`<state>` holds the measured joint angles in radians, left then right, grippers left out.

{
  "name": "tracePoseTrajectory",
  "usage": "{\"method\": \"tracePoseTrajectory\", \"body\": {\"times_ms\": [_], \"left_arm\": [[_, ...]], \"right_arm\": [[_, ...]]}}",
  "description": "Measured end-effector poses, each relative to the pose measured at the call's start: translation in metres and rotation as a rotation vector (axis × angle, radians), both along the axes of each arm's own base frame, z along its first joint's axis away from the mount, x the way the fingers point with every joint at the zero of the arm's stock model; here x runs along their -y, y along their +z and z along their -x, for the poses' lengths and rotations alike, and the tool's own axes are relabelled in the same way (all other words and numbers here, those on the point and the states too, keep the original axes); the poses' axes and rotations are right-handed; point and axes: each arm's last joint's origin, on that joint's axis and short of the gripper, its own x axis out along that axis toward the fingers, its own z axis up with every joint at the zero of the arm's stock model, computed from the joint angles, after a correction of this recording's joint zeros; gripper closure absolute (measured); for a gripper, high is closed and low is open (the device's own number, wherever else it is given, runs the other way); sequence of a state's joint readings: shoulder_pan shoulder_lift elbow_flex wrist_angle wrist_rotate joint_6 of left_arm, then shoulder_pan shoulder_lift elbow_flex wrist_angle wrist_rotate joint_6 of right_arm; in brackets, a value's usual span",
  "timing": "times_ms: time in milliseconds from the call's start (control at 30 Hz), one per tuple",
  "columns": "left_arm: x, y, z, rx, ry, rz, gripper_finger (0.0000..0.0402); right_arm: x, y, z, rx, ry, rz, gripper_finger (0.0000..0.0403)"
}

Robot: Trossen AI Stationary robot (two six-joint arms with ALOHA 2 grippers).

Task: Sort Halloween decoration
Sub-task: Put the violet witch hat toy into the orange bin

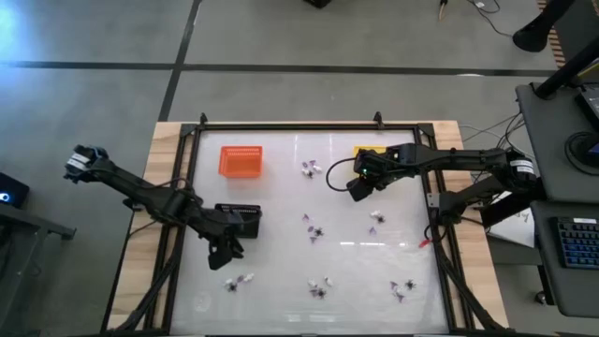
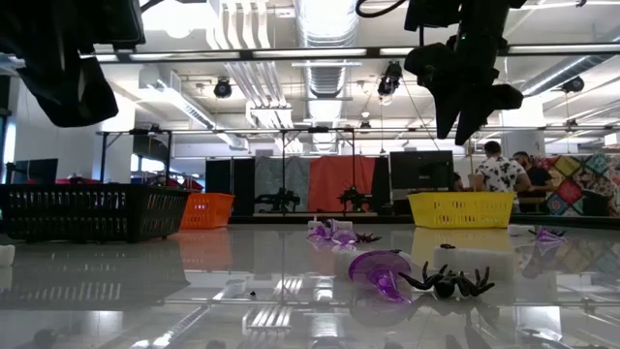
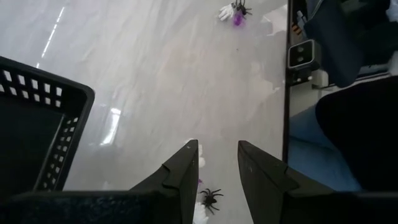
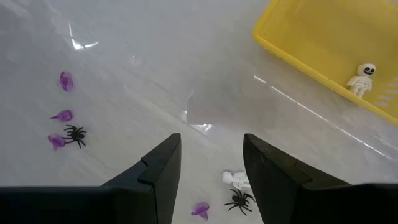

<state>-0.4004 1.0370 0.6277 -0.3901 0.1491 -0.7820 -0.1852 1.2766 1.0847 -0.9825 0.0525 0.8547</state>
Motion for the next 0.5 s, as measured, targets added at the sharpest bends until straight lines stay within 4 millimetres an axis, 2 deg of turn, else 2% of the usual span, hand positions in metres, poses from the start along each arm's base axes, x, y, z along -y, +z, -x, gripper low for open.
{"method": "tracePoseTrajectory", "body": {"times_ms": [267,500], "left_arm": [[0.0023,-0.0101,-0.0055,-0.048,-0.004,-0.025,0.0306],[0.0022,-0.0091,-0.0051,-0.029,-0.029,-0.042,0.0299]], "right_arm": [[0.0000,-0.0001,-0.0001,0.000,-0.005,-0.001,0.0238],[0.0001,-0.0003,-0.0002,0.001,-0.024,-0.007,0.0238]]}}
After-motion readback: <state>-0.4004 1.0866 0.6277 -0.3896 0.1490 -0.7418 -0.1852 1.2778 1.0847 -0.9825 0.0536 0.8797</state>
